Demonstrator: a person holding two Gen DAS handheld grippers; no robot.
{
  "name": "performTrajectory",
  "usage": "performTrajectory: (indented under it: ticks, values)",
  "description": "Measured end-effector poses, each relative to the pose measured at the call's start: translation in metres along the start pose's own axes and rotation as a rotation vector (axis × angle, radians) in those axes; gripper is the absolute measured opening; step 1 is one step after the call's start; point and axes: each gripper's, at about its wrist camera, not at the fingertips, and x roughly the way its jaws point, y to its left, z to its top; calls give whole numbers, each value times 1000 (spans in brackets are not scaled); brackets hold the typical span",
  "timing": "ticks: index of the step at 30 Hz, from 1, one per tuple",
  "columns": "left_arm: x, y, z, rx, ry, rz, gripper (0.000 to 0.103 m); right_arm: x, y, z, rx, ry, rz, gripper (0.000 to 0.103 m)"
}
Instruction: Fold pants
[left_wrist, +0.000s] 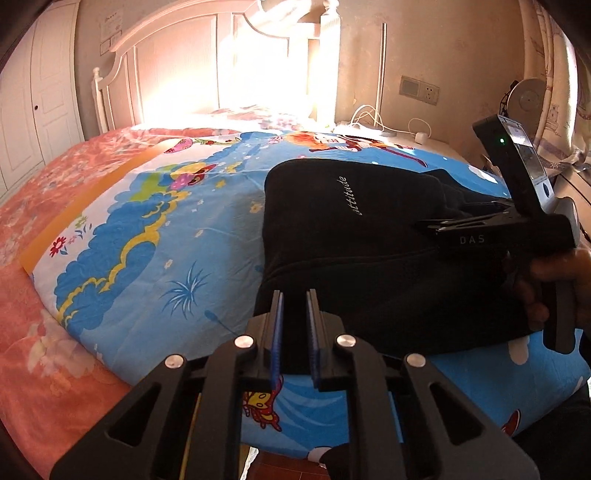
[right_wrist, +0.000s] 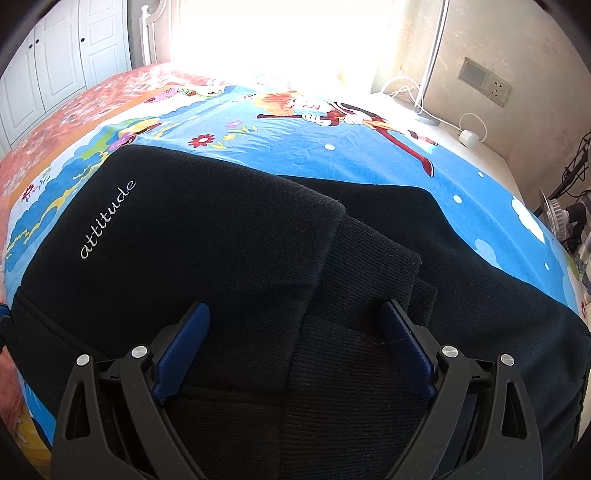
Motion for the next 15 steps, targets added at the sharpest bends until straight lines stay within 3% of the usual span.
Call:
performTrajectory:
  ticks: [4, 8, 10, 11, 13, 15]
  values:
    - [-13, 0, 40, -37, -104, -89, 13, 0, 0, 0, 0, -6, 0, 90]
    - [28, -4, 97, -38, -101, -98, 13, 0, 0, -1, -1, -10, 2, 90]
    - [67, -6, 120, -11, -12, -132, 13, 0, 0, -1, -1, -12, 1, 90]
    - [95, -3, 128, -23, 83, -174, 14, -1, 0, -1, 0, -13, 1, 90]
    - [147, 11, 132, -82, 242, -149, 12, -1, 0, -1, -1, -12, 2, 90]
    - [162, 23, 132, -150, 288, -188, 11, -1, 0, -1, -1, -13, -1, 90]
